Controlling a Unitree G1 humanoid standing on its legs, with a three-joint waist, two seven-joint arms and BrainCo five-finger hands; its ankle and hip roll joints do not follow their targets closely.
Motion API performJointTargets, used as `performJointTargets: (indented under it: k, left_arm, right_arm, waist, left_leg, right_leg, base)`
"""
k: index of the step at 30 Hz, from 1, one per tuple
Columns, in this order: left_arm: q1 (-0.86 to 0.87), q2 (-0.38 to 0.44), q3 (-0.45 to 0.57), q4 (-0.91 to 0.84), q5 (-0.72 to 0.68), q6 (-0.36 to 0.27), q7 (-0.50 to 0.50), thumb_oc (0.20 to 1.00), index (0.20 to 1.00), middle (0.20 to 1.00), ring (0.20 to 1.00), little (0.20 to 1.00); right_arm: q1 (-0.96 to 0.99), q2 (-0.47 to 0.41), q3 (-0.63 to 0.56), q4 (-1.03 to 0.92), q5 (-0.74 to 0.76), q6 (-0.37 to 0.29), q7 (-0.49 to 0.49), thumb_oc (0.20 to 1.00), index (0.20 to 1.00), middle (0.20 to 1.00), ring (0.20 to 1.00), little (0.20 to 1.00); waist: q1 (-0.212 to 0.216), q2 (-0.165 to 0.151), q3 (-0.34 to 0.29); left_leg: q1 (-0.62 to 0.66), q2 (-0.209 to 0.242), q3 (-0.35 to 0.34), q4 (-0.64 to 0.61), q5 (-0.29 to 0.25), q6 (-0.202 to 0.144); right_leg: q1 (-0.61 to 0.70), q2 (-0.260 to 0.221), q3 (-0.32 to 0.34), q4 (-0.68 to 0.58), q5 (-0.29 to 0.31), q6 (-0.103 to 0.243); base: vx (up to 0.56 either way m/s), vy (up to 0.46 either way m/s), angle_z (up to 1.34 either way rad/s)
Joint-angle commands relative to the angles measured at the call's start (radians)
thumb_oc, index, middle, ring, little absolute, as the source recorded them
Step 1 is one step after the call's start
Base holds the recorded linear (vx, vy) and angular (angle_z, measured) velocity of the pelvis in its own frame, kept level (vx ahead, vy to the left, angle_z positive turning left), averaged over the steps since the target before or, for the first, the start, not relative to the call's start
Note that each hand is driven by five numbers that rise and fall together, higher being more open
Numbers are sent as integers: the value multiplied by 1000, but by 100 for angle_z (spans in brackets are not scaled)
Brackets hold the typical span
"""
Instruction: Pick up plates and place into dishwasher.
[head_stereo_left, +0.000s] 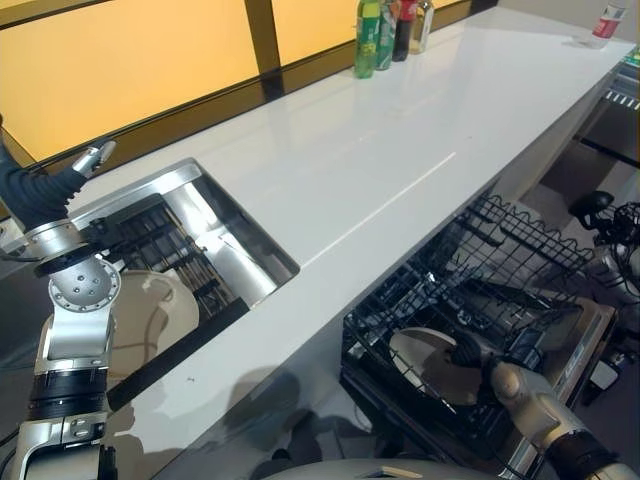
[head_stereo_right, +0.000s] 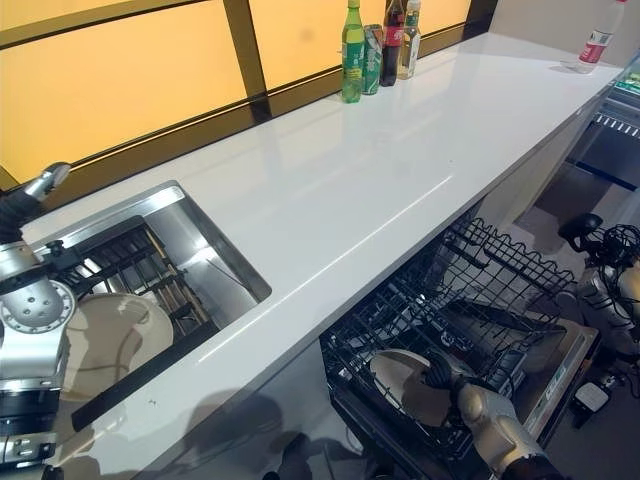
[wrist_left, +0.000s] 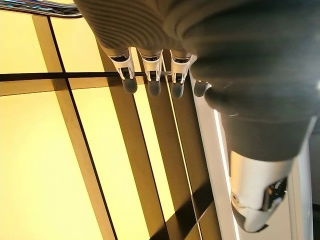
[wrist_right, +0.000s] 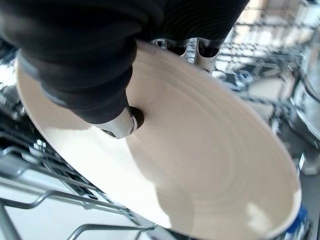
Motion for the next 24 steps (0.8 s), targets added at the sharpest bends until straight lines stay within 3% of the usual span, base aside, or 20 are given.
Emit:
performJointTargets:
  k: [1, 11, 12, 13, 14, 24]
  left_arm:
    - [-64, 81, -33, -11, -11, -9, 11, 1000, 1000, 1000, 1000, 1000]
    - [-73, 82, -43, -25, -13, 4, 1, 1000, 1000, 1000, 1000, 1000]
    - [-72, 83, -40, -22, -13, 0, -2, 1000, 1000, 1000, 1000, 1000]
    - [-72, 83, -40, -21, -13, -1, -3, 1000, 1000, 1000, 1000, 1000]
    - [-71, 84, -40, -23, -11, 2, -4, 1000, 1000, 1000, 1000, 1000]
    - [-62, 86, -29, -14, -16, -5, -13, 1000, 1000, 1000, 1000, 1000]
  right_arm:
    - [10, 10, 111, 34, -72, 26, 39, 200, 200, 200, 200, 200]
    - [23, 44, 128, 83, 48, 84, 77, 200, 200, 200, 200, 200]
    - [28, 48, 120, 86, 57, 80, 74, 454, 454, 454, 454, 454]
    - [31, 49, 115, 87, 64, 78, 69, 777, 777, 777, 777, 777]
    - [34, 50, 112, 87, 68, 77, 65, 1000, 1000, 1000, 1000, 1000]
    - [52, 55, 70, 75, 81, 91, 37, 1000, 1000, 1000, 1000, 1000]
  waist:
    - [14, -7, -37]
    - [27, -15, -42]
    - [27, -16, -44]
    - [27, -16, -46]
    - [27, -17, -48]
    - [19, -22, -58]
  left_leg:
    - [-151, 39, 13, 6, 107, -24]
    - [-148, 38, 2, 1, 108, -25]
    - [-147, 38, 3, 0, 108, -24]
    - [-146, 39, 4, -1, 108, -24]
    - [-145, 39, 4, -2, 108, -24]
    - [-131, 46, 13, -4, 108, -22]
  right_leg:
    - [-36, -52, 20, 121, -97, 27]
    - [-28, -47, 9, 118, -99, 24]
    - [-26, -46, 8, 117, -99, 24]
    - [-25, -45, 7, 117, -99, 24]
    - [-24, -44, 7, 116, -99, 23]
    - [-13, -34, 12, 113, -98, 20]
  base:
    - [-4, -2, 11]
    - [3, -16, 9]
    - [0, 0, 0]
    - [0, 0, 0]
    - [0, 0, 0]
    - [0, 0, 0]
